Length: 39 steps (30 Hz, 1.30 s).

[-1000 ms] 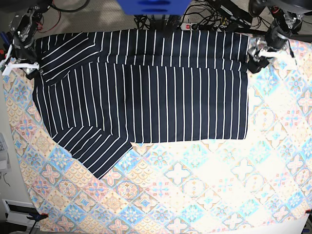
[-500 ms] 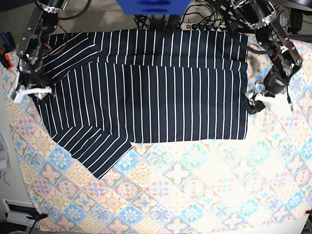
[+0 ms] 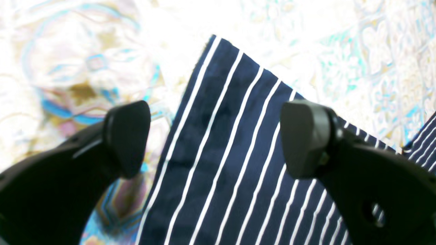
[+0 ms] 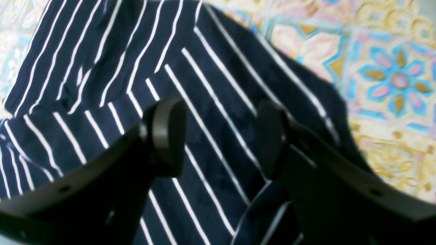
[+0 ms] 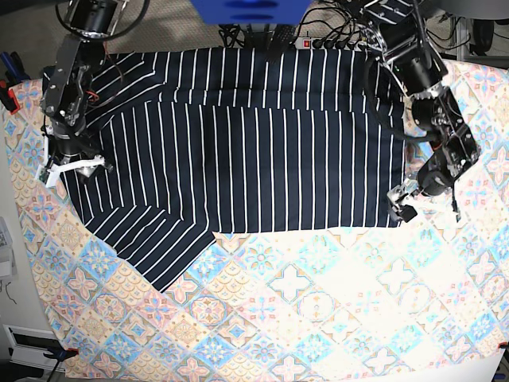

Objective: Fold the T-shirt properly
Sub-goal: 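Reach both grippers down to the shirt's hem corners and grasp them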

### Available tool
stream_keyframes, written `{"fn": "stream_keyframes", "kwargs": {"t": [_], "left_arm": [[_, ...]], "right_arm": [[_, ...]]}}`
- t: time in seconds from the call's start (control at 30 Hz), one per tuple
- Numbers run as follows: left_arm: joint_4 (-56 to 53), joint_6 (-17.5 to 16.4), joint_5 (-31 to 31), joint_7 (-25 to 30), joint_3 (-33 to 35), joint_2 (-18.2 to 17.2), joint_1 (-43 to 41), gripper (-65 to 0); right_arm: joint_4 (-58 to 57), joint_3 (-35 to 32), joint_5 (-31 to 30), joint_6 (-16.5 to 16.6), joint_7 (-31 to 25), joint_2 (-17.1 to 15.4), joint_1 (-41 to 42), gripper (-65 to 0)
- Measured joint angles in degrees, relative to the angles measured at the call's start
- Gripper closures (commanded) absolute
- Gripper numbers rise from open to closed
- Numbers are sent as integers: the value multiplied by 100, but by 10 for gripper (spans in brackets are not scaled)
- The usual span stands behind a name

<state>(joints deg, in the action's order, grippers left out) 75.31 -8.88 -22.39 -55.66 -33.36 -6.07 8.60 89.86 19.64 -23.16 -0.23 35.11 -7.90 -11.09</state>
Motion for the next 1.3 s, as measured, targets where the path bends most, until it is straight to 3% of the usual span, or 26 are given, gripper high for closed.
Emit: {"fn": "stream_keyframes", "kwargs": {"t": [0.23, 0.5, 0.8, 1.17, 1.3], "left_arm": [[-1029, 24, 417, 560, 31, -61, 297, -585], [-1451, 4, 560, 1189, 778, -74, 411, -568], [-1934, 26, 533, 1456, 778, -127, 621, -234], [-1945, 15, 446, 1416, 778, -107, 579, -97], [-1928, 2, 420, 1480, 772, -127, 494, -16]], "right_arm": [[-9, 0, 0, 9, -9, -2, -4, -322], [-11, 0, 0, -4, -9, 11, -35, -322], [-9, 2, 0, -4, -9, 7, -50, -322], [-7, 2, 2, -7, -11, 9, -50, -322], [-2, 2, 4, -7, -9, 11, -33, -322]]}}
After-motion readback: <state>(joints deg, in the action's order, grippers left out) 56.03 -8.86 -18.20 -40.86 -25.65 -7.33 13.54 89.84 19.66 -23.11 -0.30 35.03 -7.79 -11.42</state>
